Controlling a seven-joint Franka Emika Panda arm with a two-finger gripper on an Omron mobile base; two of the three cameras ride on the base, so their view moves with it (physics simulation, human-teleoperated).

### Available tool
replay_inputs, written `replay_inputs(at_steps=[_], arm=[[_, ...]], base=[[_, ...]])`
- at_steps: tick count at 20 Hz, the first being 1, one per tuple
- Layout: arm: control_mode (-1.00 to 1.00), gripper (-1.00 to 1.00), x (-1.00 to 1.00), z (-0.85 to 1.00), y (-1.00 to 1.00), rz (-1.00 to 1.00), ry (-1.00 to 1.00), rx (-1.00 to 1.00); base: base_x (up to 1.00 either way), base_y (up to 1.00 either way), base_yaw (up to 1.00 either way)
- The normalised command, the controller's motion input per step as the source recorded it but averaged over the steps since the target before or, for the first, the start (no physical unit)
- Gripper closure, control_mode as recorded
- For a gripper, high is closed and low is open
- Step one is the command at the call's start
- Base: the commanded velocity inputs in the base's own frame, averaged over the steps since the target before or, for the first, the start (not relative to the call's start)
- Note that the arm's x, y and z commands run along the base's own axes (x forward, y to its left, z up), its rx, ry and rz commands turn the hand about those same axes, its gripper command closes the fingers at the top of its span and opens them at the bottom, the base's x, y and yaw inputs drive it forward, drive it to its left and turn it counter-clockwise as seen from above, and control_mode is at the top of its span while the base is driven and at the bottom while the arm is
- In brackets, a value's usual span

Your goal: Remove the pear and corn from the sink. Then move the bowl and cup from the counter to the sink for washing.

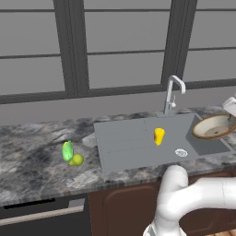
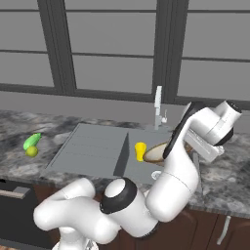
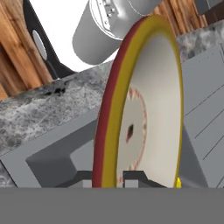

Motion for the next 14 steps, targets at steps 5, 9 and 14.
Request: replay_inputs(at_steps=[5, 9, 14], arm=[[-1.0, 1.0, 0.21, -0.14, 0.06, 0.0, 0.04, 0.0], [-1.0, 1.0, 0.27, -0.07, 0.0, 0.0, 0.03, 0.0], [-1.0, 1.0, 0.21, -0.08, 0.14, -0.01, 0.03, 0.0]], base=[[0.0, 0.0, 0.0], [0.0, 0.0, 0.0], [0.0, 0.0, 0.0]])
